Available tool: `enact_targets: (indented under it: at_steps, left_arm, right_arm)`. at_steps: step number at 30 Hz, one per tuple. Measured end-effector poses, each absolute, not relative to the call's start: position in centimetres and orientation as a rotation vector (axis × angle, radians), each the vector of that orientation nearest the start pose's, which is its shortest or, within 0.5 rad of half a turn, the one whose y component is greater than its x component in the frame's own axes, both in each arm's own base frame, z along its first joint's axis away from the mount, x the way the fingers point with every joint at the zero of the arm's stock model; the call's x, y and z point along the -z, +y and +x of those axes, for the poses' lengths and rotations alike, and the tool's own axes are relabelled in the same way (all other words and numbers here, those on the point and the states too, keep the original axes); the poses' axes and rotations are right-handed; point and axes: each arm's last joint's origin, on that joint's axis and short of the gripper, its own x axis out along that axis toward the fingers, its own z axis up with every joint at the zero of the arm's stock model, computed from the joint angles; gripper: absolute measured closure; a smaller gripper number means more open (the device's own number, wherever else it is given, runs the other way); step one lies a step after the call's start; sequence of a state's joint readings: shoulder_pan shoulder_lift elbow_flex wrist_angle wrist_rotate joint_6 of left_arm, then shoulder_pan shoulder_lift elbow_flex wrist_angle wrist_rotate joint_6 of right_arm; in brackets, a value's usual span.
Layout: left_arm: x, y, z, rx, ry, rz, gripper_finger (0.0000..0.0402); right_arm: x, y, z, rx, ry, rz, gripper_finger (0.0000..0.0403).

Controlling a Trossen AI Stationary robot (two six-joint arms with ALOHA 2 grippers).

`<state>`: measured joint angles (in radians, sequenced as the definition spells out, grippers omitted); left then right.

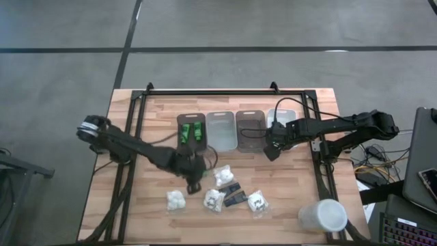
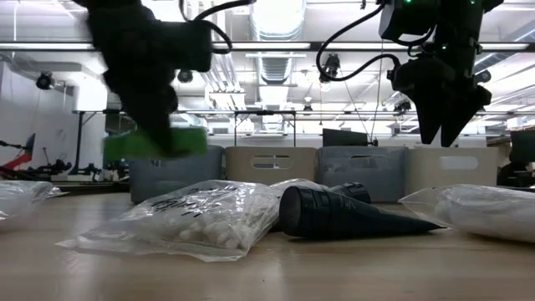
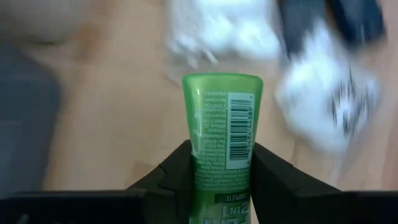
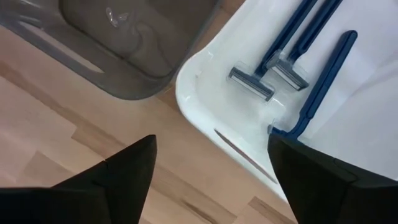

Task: Pick & Place Travel size toiletries
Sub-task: Put the shampoo into the left black bin

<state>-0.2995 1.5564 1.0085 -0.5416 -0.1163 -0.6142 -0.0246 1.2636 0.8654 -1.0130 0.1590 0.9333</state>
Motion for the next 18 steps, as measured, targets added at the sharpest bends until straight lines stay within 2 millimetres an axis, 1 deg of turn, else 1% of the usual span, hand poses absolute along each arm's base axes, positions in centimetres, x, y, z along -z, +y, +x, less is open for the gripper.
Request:
enact_targets:
  at_steps: [5, 7, 11, 14, 18]
  left_arm:
    - [-23.8, -5.5, 28.3, -0.388, 0.868, -0.570, 0.0278]
    - [-25.3, -4.4, 27.8, -0.455, 0.775, -0.627, 0.0278]
    - [-27.4, -2.2, 26.6, -0.547, 0.645, -0.696, 0.0279]
    - [-28.3, -0.6, 26.0, -0.600, 0.591, -0.735, 0.0279]
    - [-28.4, 1.5, 25.8, -0.676, 0.559, -0.768, 0.0279]
  right_arm:
    - [-22.0, -1.0, 20.4, 0.789, 1.218, 0.674, 0.0089]
    - [-22.0, -1.0, 20.5, 0.789, 1.217, 0.674, 0.0085]
    - [-22.0, -1.0, 20.5, 0.799, 1.209, 0.676, 0.0078]
    - [-22.1, -1.0, 20.5, 0.824, 1.193, 0.679, 0.0074]
    - [-22.1, -1.0, 20.5, 0.827, 1.187, 0.686, 0.0069]
